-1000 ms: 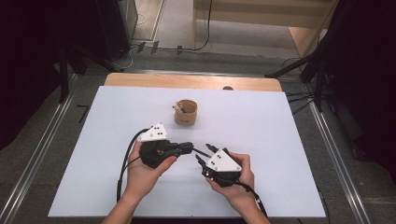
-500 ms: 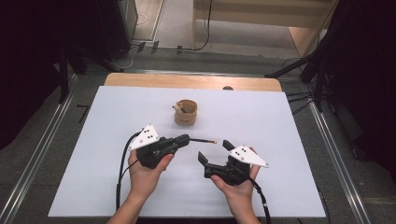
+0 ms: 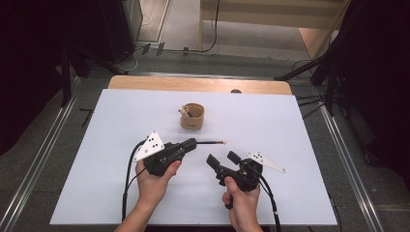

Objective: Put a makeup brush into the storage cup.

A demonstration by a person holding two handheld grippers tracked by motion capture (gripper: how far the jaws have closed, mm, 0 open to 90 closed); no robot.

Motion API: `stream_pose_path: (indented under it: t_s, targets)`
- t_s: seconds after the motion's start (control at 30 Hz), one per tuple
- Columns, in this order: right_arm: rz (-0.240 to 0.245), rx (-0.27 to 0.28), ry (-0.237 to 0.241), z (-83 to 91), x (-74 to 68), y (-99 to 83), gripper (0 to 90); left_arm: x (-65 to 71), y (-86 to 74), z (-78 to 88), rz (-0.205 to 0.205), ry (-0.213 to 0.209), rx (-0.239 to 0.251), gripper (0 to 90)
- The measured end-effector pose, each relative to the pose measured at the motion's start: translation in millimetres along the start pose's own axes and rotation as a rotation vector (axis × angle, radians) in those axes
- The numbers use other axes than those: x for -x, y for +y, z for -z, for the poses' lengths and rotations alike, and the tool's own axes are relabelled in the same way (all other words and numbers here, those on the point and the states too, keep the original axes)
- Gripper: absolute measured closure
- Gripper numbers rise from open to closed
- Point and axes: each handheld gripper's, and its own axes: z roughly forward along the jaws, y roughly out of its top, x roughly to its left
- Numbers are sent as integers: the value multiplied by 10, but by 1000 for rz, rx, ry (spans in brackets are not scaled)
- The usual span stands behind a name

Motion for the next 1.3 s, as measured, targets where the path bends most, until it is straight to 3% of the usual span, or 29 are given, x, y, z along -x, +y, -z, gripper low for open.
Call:
stream_pose_path:
  t_s: [0.07,0.3,0.7,1.0,1.2,1.3]
  targets:
    - [-69,0,19,-3,53,-1,53,16,-7,-8,-2,-3,6,864]
    - [-242,-10,74,-25,164,30,67,94,-35,-57,-14,-22,16,864]
    - [-348,8,86,-15,299,87,113,228,-71,-129,-33,-53,27,864]
    - [-370,6,67,-34,364,90,177,282,-90,-161,-41,-78,23,863]
    - [-395,14,64,-30,426,95,292,288,-106,-168,-45,-82,26,863]
    - [-410,19,80,-12,452,95,456,271,-120,-175,-39,-101,-1,861]
